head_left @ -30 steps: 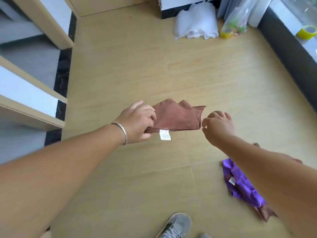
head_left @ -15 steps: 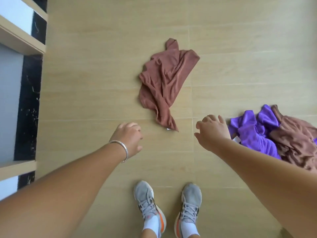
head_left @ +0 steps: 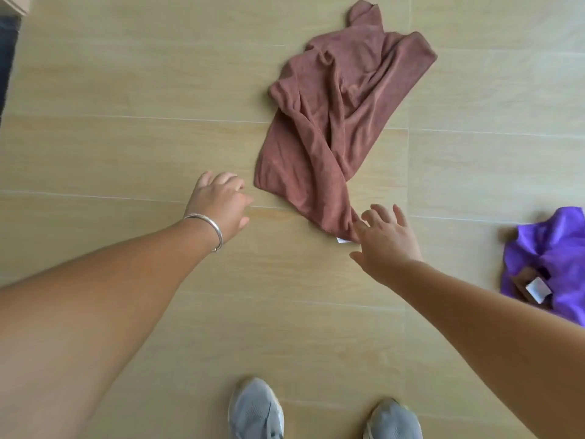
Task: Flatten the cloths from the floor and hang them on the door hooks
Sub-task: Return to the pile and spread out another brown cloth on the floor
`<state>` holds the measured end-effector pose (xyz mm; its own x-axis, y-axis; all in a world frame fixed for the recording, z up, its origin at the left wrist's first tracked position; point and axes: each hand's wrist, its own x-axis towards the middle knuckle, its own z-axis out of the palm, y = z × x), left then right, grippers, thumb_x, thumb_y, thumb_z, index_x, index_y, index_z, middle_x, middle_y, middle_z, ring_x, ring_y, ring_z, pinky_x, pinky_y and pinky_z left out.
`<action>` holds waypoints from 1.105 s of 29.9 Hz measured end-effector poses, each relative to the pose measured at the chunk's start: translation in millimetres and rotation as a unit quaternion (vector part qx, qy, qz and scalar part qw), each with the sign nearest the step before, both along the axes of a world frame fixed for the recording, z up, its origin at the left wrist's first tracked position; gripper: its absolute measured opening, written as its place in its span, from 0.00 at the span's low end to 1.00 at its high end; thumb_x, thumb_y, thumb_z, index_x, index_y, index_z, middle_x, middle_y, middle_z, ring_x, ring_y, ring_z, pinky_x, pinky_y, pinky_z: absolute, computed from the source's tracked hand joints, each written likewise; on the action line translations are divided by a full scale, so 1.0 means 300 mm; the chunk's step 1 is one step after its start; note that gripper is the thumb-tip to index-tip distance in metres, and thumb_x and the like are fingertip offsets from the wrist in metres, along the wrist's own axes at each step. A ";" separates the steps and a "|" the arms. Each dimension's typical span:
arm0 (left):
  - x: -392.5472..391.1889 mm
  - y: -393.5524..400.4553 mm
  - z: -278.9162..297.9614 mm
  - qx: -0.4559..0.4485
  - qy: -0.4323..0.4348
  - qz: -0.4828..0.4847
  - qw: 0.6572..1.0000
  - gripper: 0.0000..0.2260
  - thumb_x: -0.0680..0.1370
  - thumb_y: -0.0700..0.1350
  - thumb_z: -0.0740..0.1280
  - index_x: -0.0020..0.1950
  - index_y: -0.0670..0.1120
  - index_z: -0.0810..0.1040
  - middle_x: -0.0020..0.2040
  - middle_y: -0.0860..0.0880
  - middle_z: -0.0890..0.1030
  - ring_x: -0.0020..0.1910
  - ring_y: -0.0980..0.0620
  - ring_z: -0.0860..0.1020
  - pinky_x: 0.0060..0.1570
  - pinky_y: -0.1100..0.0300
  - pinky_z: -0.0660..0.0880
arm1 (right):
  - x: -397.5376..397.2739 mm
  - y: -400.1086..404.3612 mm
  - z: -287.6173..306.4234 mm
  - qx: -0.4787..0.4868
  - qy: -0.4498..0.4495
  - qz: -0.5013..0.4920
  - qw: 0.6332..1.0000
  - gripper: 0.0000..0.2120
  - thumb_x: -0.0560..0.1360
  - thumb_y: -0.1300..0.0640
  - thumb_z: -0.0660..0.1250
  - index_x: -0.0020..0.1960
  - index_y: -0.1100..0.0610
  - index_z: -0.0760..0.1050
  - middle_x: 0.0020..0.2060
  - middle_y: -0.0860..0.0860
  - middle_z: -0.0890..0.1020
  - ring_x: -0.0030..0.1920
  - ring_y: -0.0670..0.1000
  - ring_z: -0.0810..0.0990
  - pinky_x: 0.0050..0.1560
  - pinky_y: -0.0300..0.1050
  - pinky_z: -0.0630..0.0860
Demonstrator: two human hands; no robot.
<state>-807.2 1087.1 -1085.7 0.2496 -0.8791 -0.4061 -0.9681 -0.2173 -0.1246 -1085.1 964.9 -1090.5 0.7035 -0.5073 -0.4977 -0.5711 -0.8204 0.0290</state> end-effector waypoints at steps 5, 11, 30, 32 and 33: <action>0.069 -0.149 -0.228 -0.014 -0.018 -0.061 0.998 0.26 0.71 0.57 0.70 0.68 0.54 0.71 0.69 0.50 0.69 0.72 0.50 0.60 0.72 0.42 0.53 | 0.004 -0.093 -0.189 -0.050 0.018 0.138 0.989 0.26 0.70 0.40 0.67 0.60 0.57 0.77 0.60 0.54 0.75 0.72 0.57 0.63 0.74 0.62 0.52; 0.081 -0.248 -0.348 -0.129 -0.021 -0.111 0.985 0.17 0.72 0.47 0.69 0.60 0.46 0.80 0.63 0.46 0.76 0.69 0.46 0.68 0.68 0.41 0.59 | 0.000 -0.164 -0.258 -0.073 -0.117 0.211 0.968 0.08 0.67 0.60 0.65 0.40 0.57 0.83 0.45 0.54 0.83 0.60 0.58 0.78 0.65 0.63 0.70; -0.052 0.067 0.558 0.052 -0.046 -0.027 0.997 0.09 0.74 0.47 0.66 0.52 0.48 0.80 0.52 0.48 0.79 0.57 0.47 0.75 0.69 0.49 0.60 | -0.154 -0.076 0.664 -0.061 0.042 0.030 0.997 0.15 0.78 0.59 0.58 0.57 0.51 0.80 0.62 0.49 0.76 0.72 0.53 0.61 0.74 0.57 0.46; -0.039 0.068 0.721 0.051 -0.050 -0.023 0.997 0.09 0.74 0.48 0.66 0.52 0.49 0.80 0.51 0.49 0.79 0.57 0.47 0.74 0.69 0.49 0.60 | -0.148 -0.096 0.818 -0.073 0.049 0.026 0.996 0.14 0.78 0.58 0.59 0.58 0.50 0.79 0.61 0.49 0.77 0.72 0.52 0.61 0.74 0.57 0.46; -0.033 0.066 0.778 0.048 -0.053 -0.022 0.997 0.09 0.74 0.48 0.65 0.52 0.49 0.80 0.51 0.50 0.79 0.57 0.48 0.74 0.69 0.49 0.60 | -0.146 -0.107 0.871 -0.082 0.047 0.028 0.995 0.13 0.79 0.57 0.59 0.58 0.50 0.79 0.61 0.48 0.77 0.72 0.52 0.61 0.74 0.57 0.46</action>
